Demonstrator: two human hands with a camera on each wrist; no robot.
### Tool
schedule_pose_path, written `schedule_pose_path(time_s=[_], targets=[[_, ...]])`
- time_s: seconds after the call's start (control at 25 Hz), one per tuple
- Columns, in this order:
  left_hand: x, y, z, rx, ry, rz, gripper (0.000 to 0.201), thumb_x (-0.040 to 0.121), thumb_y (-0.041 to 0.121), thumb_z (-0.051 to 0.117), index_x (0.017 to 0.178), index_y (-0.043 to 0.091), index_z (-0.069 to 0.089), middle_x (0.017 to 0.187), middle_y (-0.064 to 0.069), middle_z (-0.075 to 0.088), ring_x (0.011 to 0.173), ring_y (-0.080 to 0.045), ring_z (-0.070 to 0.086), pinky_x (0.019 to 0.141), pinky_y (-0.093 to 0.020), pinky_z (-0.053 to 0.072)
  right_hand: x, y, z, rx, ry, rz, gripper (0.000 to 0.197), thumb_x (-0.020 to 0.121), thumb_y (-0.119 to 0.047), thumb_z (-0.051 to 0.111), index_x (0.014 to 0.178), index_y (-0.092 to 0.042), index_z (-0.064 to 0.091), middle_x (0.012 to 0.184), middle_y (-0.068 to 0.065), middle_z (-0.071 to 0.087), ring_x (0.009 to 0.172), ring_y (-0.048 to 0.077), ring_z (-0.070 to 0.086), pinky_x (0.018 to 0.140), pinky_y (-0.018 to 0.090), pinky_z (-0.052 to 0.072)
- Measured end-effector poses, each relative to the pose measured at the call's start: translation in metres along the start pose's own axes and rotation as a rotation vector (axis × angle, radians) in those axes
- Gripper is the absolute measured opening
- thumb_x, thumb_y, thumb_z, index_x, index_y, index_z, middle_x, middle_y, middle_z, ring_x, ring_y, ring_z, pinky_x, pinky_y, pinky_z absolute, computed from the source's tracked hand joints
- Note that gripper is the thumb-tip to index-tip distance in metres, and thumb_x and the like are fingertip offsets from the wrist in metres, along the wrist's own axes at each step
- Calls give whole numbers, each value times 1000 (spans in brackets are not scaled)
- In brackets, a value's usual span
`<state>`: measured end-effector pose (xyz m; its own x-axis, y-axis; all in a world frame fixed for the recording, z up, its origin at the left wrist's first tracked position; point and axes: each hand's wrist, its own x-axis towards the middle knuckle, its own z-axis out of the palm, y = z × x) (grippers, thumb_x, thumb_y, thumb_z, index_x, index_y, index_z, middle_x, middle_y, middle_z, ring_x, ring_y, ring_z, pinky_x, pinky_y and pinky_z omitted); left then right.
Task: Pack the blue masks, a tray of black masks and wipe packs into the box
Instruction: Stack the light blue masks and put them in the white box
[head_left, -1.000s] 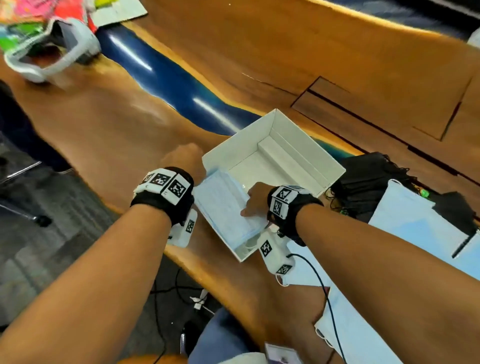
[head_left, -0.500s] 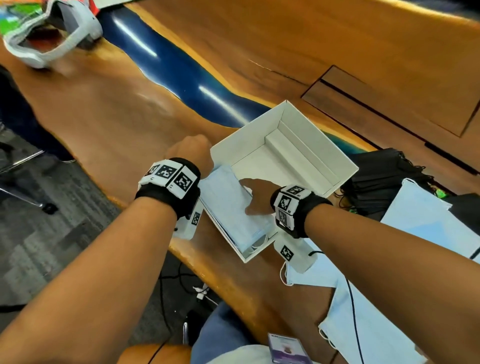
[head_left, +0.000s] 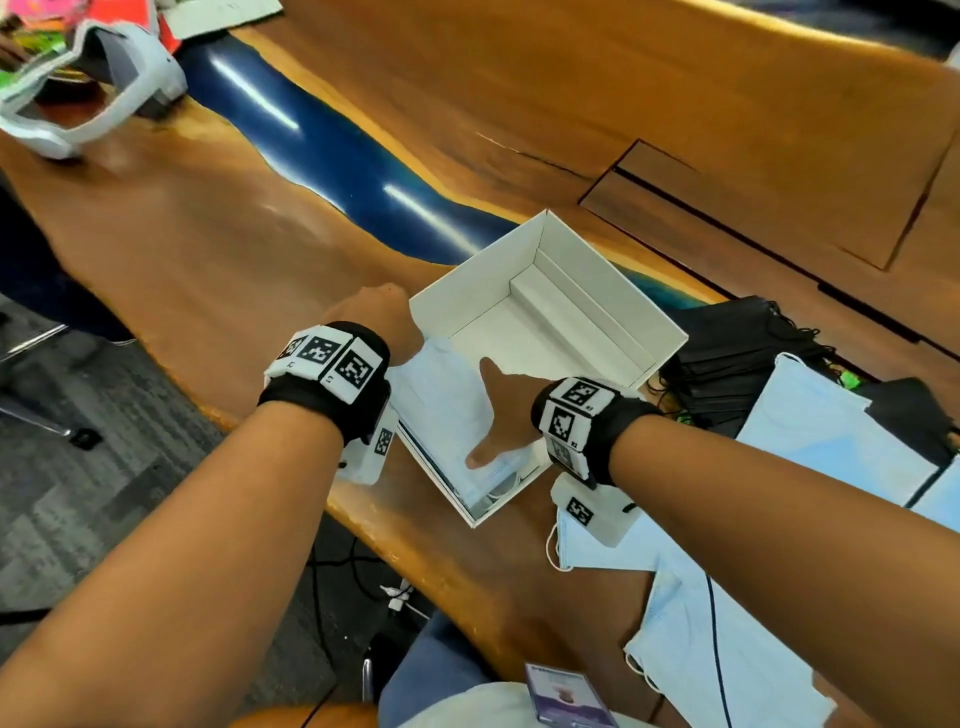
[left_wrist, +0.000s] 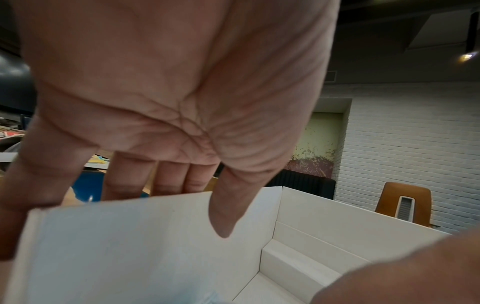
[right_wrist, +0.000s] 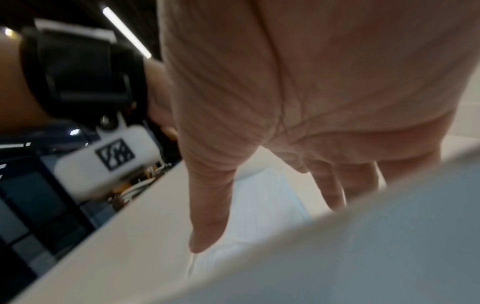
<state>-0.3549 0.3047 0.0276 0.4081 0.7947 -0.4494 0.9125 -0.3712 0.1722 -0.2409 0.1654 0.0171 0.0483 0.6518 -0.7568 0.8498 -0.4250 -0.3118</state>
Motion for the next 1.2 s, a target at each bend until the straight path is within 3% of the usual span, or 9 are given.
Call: schedule_pose_path(time_s=[0.16, 0.32, 0.52, 0.72, 0.84, 0.96, 1.04, 1.2], targets=[[-9, 3, 3, 41, 17, -5, 38, 89, 25, 60, 122, 6, 58, 121, -18, 62, 108, -38, 59, 91, -44, 50, -42, 24, -17, 172, 67, -59, 103, 81, -47, 72, 155, -15, 8, 159, 3, 24, 144, 20, 30, 110, 33, 33], [-26, 12, -3, 96, 94, -15, 42, 91, 27, 58, 127, 5, 54, 126, -22, 58, 113, -42, 55, 92, -47, 46, -75, 60, -8, 506, 316, -137, 72, 81, -41, 74, 141, -17, 43, 141, 3, 49, 127, 18, 51, 108, 36, 43], [-53, 74, -17, -12, 273, 212, 42, 90, 33, 60, 124, 9, 56, 125, -19, 56, 115, -41, 53, 92, -48, 47, -128, 123, 5, 855, 760, -128, 35, 84, -20, 74, 116, -9, 64, 117, 4, 67, 108, 14, 64, 97, 29, 52], [-96, 162, -2, -176, 287, 491, 33, 94, 33, 58, 122, 16, 62, 123, -6, 64, 114, -29, 57, 91, -38, 44, -170, 209, 45, 969, 828, 146, 21, 85, -14, 73, 103, -6, 67, 107, 14, 70, 96, 21, 67, 76, 27, 52], [-116, 212, 23, -194, 198, 604, 26, 93, 34, 58, 113, 19, 66, 113, -4, 68, 106, -29, 59, 87, -37, 48, -193, 259, 82, 1036, 843, 369, 22, 85, -18, 74, 102, -7, 67, 106, 13, 69, 97, 25, 66, 78, 36, 56], [-124, 248, 52, -175, 66, 643, 22, 92, 34, 59, 105, 18, 66, 105, -6, 69, 101, -29, 61, 87, -40, 52, -205, 300, 115, 1054, 861, 611, 28, 84, -21, 75, 105, -6, 66, 109, 12, 66, 101, 27, 63, 90, 47, 54], [-122, 270, 77, -169, -39, 648, 21, 92, 33, 60, 103, 16, 66, 104, -7, 68, 100, -29, 61, 87, -42, 53, -209, 328, 133, 1076, 910, 769, 30, 81, -22, 76, 103, -8, 61, 109, 13, 62, 100, 31, 61, 91, 48, 53], [-110, 302, 136, -168, -259, 589, 27, 90, 35, 64, 110, 17, 64, 116, -6, 67, 102, -28, 63, 86, -37, 54, -205, 368, 153, 1130, 914, 920, 38, 78, -27, 77, 98, -13, 47, 94, 9, 54, 81, 26, 55, 71, 37, 47]])
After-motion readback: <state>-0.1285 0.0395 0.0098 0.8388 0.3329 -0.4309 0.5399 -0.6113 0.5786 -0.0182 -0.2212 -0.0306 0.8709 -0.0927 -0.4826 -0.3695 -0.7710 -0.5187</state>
